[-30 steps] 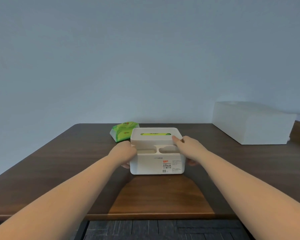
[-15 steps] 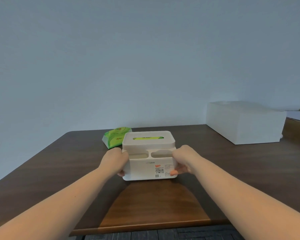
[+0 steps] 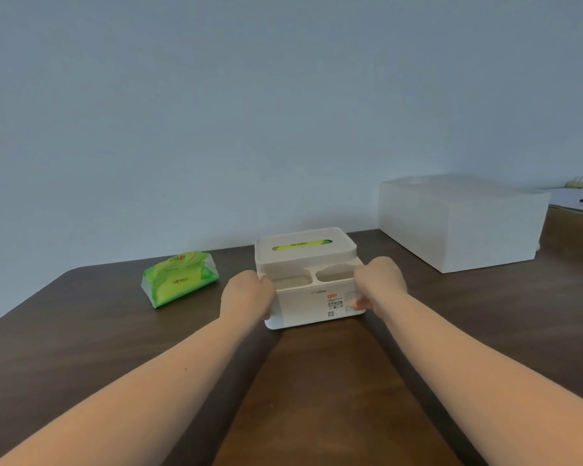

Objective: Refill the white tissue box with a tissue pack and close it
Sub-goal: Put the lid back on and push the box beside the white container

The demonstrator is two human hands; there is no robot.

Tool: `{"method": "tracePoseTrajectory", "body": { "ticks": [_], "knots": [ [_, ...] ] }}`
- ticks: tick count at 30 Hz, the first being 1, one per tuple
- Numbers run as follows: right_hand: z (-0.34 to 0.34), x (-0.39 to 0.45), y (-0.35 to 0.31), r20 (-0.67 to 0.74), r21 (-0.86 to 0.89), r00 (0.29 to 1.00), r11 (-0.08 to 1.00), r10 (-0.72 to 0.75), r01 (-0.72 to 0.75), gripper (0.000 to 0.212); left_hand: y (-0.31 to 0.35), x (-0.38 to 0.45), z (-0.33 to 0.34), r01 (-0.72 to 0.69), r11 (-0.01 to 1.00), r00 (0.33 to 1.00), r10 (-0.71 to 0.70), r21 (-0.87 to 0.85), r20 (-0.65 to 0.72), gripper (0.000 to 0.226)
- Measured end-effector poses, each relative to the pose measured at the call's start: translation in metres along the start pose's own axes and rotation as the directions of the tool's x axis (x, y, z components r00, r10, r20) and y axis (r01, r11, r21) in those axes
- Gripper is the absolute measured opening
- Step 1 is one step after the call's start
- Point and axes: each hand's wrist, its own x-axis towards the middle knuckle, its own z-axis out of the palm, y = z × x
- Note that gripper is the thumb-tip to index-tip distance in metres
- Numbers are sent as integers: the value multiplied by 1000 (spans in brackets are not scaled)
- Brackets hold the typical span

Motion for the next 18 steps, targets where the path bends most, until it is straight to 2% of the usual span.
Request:
{"method": "tracePoseTrajectory", "body": {
  "ticks": [3, 6, 9, 11, 15, 18],
  "knots": [
    [-3, 40, 4, -80, -8, 996, 999, -38, 37, 21, 18, 28, 29, -15, 1000, 999, 15, -1, -31, 34],
    [-4, 83, 5, -119, -9, 992, 999, -53, 52, 19, 35, 60, 53, -16, 1000, 999, 16, -16, -38, 34],
    [-6, 124, 6, -171, 9, 984, 999, -43, 45, 15, 53, 90, 78, -22, 999, 1000, 22, -35, -1, 33],
    [-7, 149, 6, -205, -1, 978, 999, -38, 38, 20, 65, 109, 94, -17, 999, 1000, 18, -48, 20, 32],
    [-8, 190, 6, -235, -8, 972, 1000, -5, 3, 17, 81, 144, 122, -2, 997, 1000, 3, -71, 16, 30],
    [-13, 213, 5, -248, -46, 969, 998, 20, -33, 26, 90, 159, 140, -15, 995, 1000, 15, -98, 1, 34]
  ]
}}
